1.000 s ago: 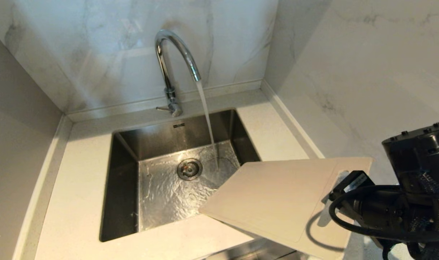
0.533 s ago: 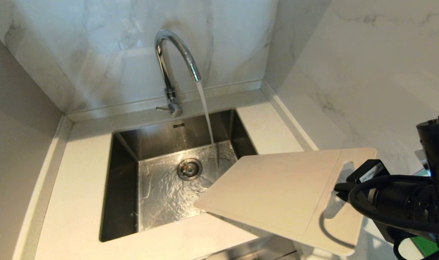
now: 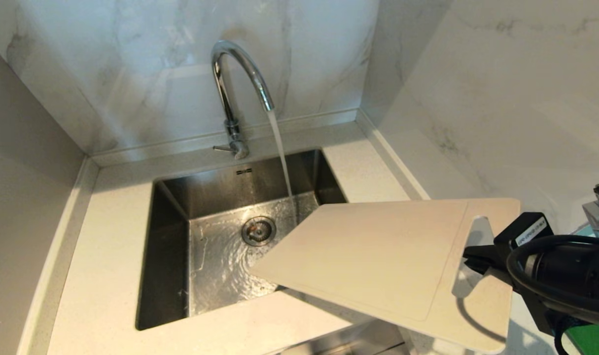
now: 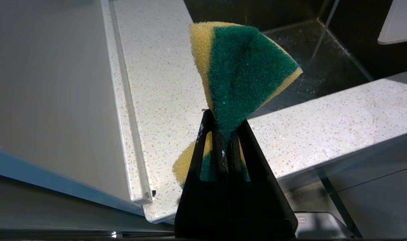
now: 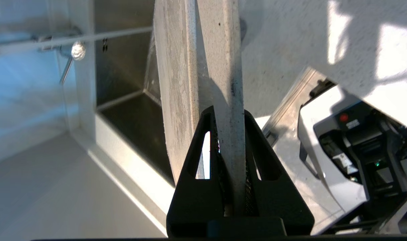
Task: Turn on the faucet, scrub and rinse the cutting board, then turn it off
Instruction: Pick up the cutting board
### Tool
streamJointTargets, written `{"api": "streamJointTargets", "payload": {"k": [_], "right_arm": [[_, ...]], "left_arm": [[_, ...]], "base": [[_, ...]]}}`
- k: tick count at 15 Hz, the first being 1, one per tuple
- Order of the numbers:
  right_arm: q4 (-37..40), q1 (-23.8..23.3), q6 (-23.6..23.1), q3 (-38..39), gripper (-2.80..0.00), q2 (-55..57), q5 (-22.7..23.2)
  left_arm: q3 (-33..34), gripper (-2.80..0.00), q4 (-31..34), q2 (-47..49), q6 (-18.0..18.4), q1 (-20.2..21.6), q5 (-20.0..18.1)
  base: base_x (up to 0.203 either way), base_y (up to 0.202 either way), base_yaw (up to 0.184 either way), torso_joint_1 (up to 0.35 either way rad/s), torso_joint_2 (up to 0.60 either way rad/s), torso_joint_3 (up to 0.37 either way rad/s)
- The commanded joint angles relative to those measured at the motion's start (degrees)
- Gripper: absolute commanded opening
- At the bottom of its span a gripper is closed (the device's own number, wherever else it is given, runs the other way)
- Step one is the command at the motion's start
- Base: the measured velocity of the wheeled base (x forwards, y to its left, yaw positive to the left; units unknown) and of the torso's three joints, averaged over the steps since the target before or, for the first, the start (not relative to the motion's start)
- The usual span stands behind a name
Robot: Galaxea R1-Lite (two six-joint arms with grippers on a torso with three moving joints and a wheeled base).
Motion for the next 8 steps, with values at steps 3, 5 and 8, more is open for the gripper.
{"api": "streamJointTargets", "payload": {"k": [3, 5, 8], "right_arm": [[0.5, 0.0, -2.7, 0.3, -2.80, -1.0, 0.9], [0.5, 0.0, -5.3, -0.2, -2.80, -1.2, 0.9], [0.5, -0.1, -10.9, -0.6, -2.80, -1.3, 0.9]], "left_arm": [[0.2, -2.80, 0.0, 0.1, 0.0, 0.0, 0.0], [0.2, -2.80, 0.0, 0.1, 0.0, 0.0, 0.0], [0.2, -2.80, -0.1, 0.1, 0.0, 0.0, 0.0]], "base": [[0.000, 0.000, 0.000, 0.000, 0.00, 0.000], [0.000, 0.000, 0.000, 0.000, 0.00, 0.000], [0.000, 0.000, 0.000, 0.000, 0.00, 0.000]]}}
